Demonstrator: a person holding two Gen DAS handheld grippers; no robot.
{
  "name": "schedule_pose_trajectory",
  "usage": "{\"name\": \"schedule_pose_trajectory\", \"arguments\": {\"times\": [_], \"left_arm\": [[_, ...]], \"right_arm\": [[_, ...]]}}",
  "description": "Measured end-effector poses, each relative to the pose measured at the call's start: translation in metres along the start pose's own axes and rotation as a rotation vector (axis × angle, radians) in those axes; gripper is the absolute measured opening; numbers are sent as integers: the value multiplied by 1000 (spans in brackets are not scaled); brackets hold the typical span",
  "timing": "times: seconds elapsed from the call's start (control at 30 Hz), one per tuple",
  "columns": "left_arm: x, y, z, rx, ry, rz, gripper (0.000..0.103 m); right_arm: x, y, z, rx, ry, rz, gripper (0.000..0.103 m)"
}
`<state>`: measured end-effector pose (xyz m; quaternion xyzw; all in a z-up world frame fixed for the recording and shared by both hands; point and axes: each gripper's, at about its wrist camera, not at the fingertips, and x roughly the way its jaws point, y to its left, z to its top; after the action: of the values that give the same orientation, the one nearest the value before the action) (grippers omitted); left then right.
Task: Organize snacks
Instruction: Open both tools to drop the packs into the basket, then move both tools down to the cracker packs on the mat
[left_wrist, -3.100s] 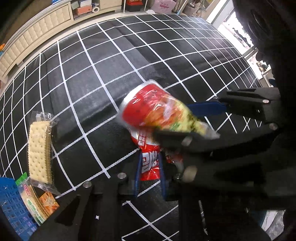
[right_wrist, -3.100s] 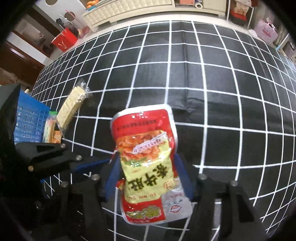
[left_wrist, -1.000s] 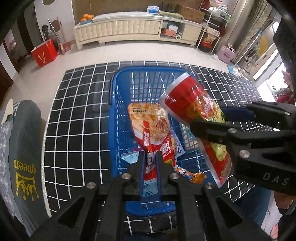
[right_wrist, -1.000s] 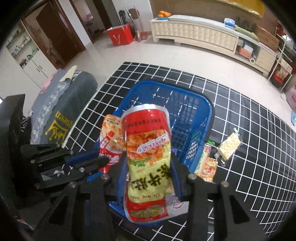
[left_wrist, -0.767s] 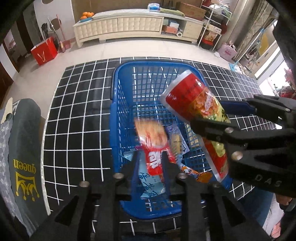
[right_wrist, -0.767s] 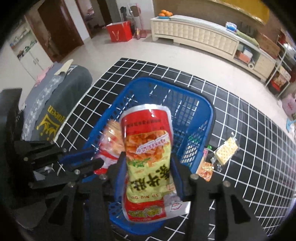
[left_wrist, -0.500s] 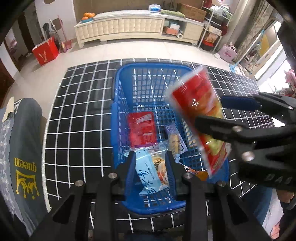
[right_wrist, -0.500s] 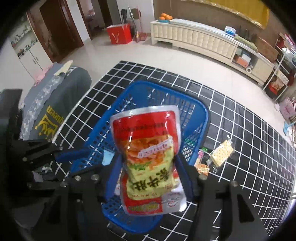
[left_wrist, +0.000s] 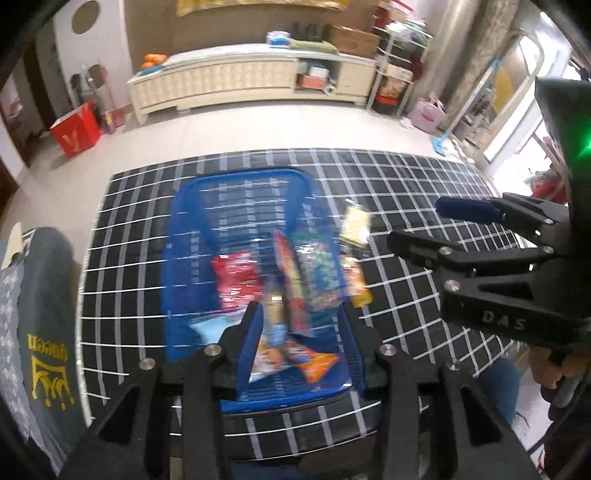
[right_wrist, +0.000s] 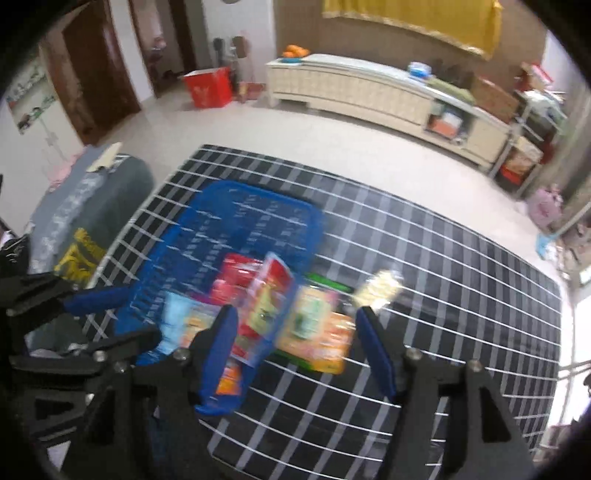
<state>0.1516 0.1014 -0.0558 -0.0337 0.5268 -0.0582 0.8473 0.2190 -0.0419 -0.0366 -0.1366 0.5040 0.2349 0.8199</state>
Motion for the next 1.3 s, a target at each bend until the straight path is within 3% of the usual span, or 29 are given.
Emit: {"name": "schedule_pose_trajectory", "arguments": {"times": [0.2, 0.47, 0.57, 0.6, 0.63, 0.73, 0.87, 0.97, 1.17, 1.23, 1.3], "left_arm": [[46, -60, 11, 46, 47, -29, 41], [124, -95, 14, 56, 117, 62, 41], [151, -93, 18, 50, 151, 94, 42], [152, -94, 20, 75, 116, 144, 46], [153, -93, 22, 89, 108, 148, 46], [155, -87, 30, 86, 125, 114, 47], [157, -72, 39, 87, 130, 141, 47], [156, -59, 45, 63, 148, 113, 47], [161, -54, 50, 37, 226, 160, 47], [168, -58, 53, 18, 276, 195, 50], [179, -65, 56, -18, 343, 180, 51]], "right_arm": [[22, -63, -19, 108, 59, -55, 71], [70, -100, -32, 148, 135, -70, 71], [89, -108, -32, 159, 166, -62, 71], [98, -109, -32, 161, 179, -59, 71], [103, -110, -32, 163, 185, -55, 71], [117, -116, -32, 200, 203, -18, 71], [130, -120, -31, 238, 224, 7, 71], [135, -118, -28, 248, 231, 25, 71], [145, -117, -17, 285, 255, 77, 71], [150, -120, -11, 309, 272, 91, 71], [156, -127, -4, 340, 291, 114, 71]]}}
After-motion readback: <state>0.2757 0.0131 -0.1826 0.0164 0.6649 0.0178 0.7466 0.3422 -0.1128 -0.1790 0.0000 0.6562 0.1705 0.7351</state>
